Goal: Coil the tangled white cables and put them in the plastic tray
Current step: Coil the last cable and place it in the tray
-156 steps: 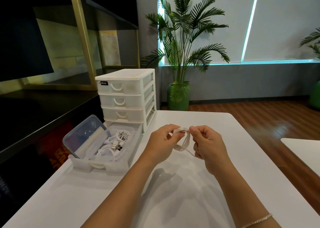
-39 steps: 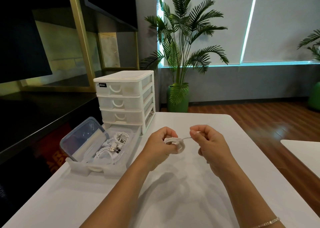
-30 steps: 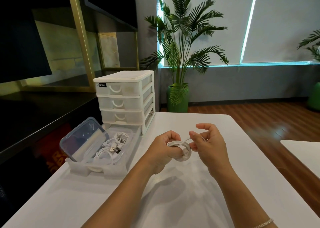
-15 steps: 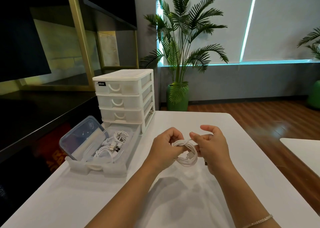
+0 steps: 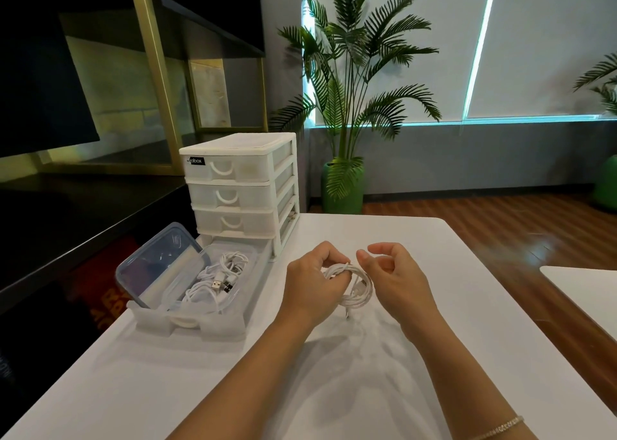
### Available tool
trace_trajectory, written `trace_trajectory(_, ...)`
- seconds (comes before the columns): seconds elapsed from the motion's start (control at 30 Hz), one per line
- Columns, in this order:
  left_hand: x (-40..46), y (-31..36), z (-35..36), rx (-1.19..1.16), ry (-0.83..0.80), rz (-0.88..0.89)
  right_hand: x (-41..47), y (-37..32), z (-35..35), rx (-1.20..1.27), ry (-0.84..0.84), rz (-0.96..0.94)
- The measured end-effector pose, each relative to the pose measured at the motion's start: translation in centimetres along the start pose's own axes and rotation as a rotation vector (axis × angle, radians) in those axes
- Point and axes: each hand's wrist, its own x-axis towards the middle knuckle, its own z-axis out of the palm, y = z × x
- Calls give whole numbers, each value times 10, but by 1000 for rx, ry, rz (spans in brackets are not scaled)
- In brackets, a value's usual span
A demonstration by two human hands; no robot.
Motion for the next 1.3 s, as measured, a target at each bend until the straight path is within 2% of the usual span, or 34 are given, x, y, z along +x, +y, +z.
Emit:
trace_trajectory(0.17,2,-2,1,80,44,20,-2,-3,0,-98,-22,-54)
trace_trajectory(0.3,5,-3,2,29,92,-128,-3,-3,3,-223,-40,-118)
trace_trajectory(0.5,10,-5,5,-325,-43,-465,-3,1,0,-339,49,-222)
trace_trajectory(0.63,12,-6,0,-533,-128,-554,-4,-2,-4,-387,65,-215)
trace_trajectory(0.77,11,-2,0,-628,-141,-565,-6,-4,-2,-524,44,-234)
trace_trajectory(0.9,12,3,1,-577,-153,-495,-6,0,3,-560,56,-271)
trace_trajectory(1.03,11,1,-1,-635,-208,-476,-7,1,2,-371,116,-295)
trace_trajectory(1.13,13,-2,-5,-638,-210,-445,-6,0,1,-273,62,-231)
trace_trajectory(1.3,16,-8,-10,-443,-205,-290,-2,-1,0,-87,-72,-20)
